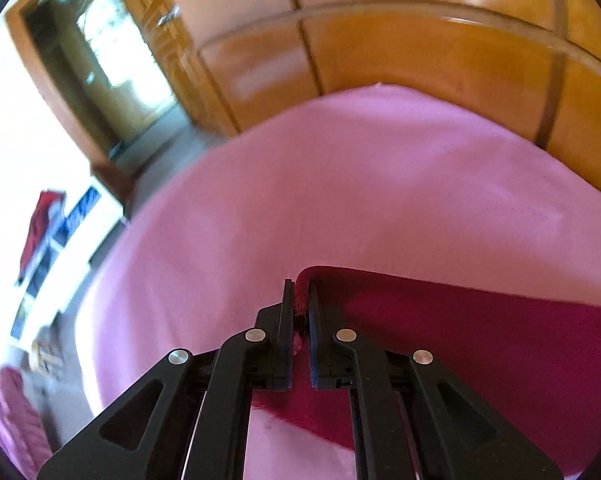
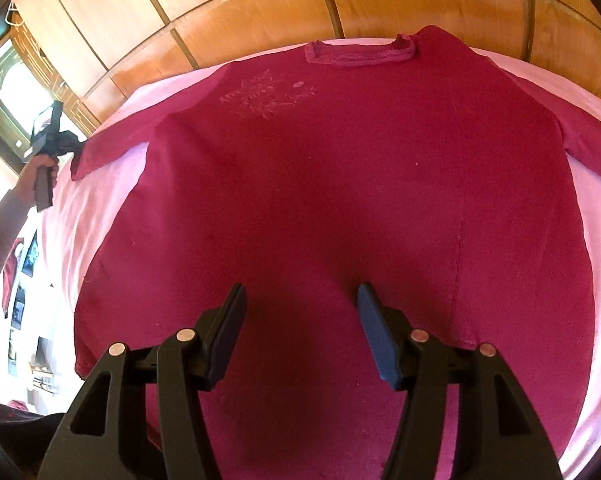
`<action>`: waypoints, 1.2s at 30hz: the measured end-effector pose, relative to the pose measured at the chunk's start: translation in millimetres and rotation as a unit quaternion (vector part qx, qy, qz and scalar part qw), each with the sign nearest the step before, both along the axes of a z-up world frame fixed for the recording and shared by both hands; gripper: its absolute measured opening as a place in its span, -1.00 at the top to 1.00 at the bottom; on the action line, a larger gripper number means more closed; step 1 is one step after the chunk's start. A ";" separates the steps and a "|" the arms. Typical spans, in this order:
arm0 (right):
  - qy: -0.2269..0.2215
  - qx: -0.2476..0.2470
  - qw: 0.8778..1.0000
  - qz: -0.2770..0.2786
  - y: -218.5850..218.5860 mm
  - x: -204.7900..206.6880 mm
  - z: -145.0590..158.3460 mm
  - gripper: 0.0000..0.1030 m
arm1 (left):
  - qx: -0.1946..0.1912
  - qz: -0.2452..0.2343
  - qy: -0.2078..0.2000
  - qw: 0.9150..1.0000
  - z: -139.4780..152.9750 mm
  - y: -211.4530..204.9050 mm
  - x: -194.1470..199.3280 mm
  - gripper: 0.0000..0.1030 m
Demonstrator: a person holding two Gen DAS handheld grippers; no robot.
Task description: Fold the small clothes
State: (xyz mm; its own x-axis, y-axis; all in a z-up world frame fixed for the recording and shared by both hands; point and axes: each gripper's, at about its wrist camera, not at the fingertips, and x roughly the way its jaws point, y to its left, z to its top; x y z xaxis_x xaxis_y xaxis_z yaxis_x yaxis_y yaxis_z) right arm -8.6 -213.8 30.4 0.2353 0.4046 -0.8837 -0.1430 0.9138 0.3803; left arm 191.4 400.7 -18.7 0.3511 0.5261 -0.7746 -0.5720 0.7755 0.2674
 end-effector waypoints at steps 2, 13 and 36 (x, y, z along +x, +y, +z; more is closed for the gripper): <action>-0.002 0.001 1.000 0.001 -0.3 0.0 -1.0 -0.19 | 0.003 0.026 -0.027 0.999 8.0 -6.1 -11.7 0.58; -0.042 -0.026 0.999 -0.023 -15.5 1.7 15.0 -0.26 | -0.288 -0.310 -0.095 0.901 12.1 -205.3 -109.5 0.01; -0.015 -0.131 0.986 -0.100 -124.9 -85.6 23.0 0.81 | -0.366 -0.359 -0.015 0.859 -25.0 -264.3 -268.1 0.83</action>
State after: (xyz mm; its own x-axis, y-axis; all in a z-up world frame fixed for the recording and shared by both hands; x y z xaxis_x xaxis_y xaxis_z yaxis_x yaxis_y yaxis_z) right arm -94.2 -338.7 53.4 0.3151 0.1069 -0.9430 0.0414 0.9911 0.1262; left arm -76.7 136.4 -43.8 0.4072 -0.4571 -0.7907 0.1253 0.8855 -0.4474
